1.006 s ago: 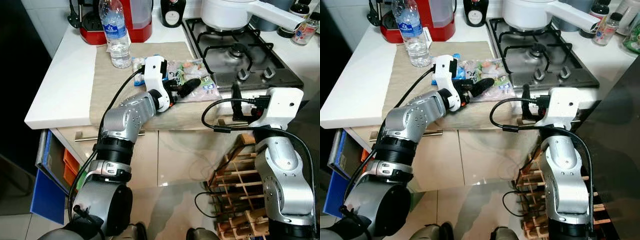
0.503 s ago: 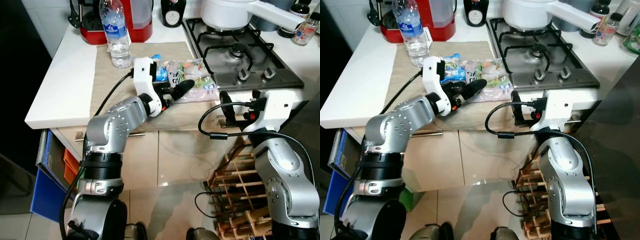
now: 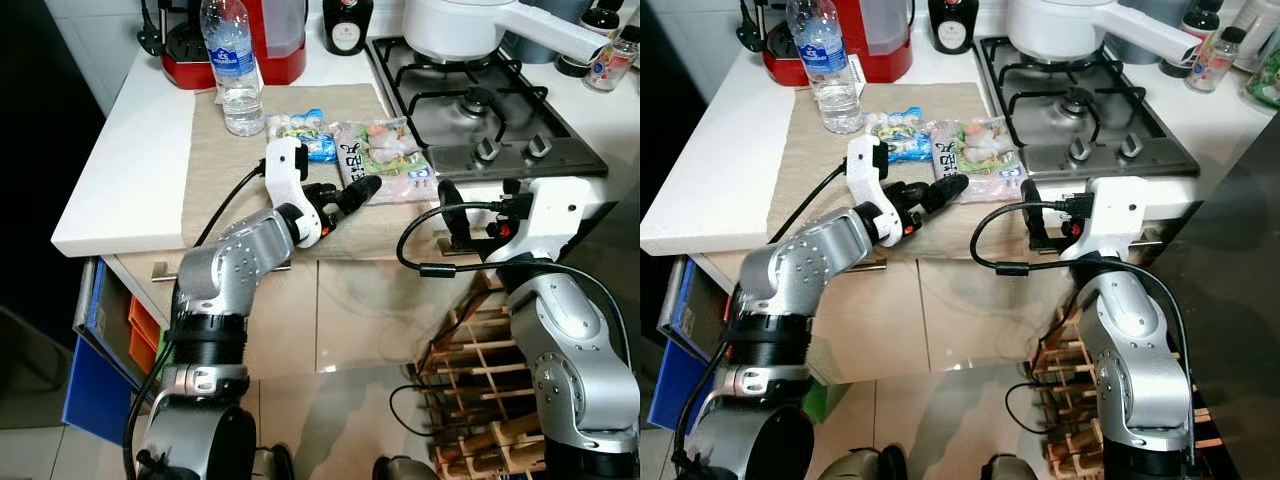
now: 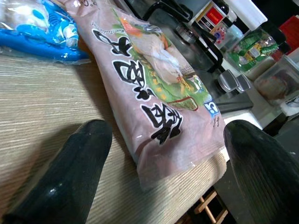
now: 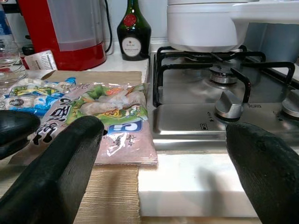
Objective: Restocking fridge
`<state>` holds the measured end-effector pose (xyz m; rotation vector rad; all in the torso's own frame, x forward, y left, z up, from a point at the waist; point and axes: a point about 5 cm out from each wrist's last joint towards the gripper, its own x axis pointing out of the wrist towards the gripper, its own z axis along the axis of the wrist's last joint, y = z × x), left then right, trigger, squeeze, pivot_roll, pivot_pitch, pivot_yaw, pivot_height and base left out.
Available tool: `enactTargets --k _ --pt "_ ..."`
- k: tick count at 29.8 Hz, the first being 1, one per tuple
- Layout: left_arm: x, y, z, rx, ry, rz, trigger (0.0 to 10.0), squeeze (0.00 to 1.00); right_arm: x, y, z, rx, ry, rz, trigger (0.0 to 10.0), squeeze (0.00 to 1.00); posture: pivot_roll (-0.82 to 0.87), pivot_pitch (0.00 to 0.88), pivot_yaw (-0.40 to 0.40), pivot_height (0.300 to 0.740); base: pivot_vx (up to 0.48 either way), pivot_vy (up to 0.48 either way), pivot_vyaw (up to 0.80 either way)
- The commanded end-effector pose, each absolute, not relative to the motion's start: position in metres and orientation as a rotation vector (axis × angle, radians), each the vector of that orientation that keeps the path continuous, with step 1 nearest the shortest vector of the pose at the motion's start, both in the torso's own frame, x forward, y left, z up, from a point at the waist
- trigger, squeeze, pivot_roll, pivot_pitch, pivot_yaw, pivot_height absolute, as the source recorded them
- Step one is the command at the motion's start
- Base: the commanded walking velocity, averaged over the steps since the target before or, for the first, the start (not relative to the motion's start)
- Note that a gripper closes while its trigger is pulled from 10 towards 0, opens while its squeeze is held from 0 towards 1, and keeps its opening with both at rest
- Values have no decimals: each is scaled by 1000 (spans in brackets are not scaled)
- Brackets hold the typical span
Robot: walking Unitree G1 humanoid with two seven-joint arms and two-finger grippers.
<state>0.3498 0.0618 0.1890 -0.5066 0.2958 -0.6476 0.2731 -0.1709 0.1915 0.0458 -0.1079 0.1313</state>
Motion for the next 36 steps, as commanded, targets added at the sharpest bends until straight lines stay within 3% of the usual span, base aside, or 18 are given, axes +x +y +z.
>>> enactTargets --k 1,16,36 --pt "355 59 195 -508 279 -648 10000 0 273 -170 195 46 -116 142 10000 878 -254 64 38 740 0 0 0" --pt "379 45 168 -511 351 -597 10000 0 271 -168 194 47 -108 142 10000 878 -271 81 36 740 0 0 0" --pt "381 31 142 -521 408 -551 10000 0 269 -164 190 54 -91 149 10000 878 -280 94 38 740 0 0 0"
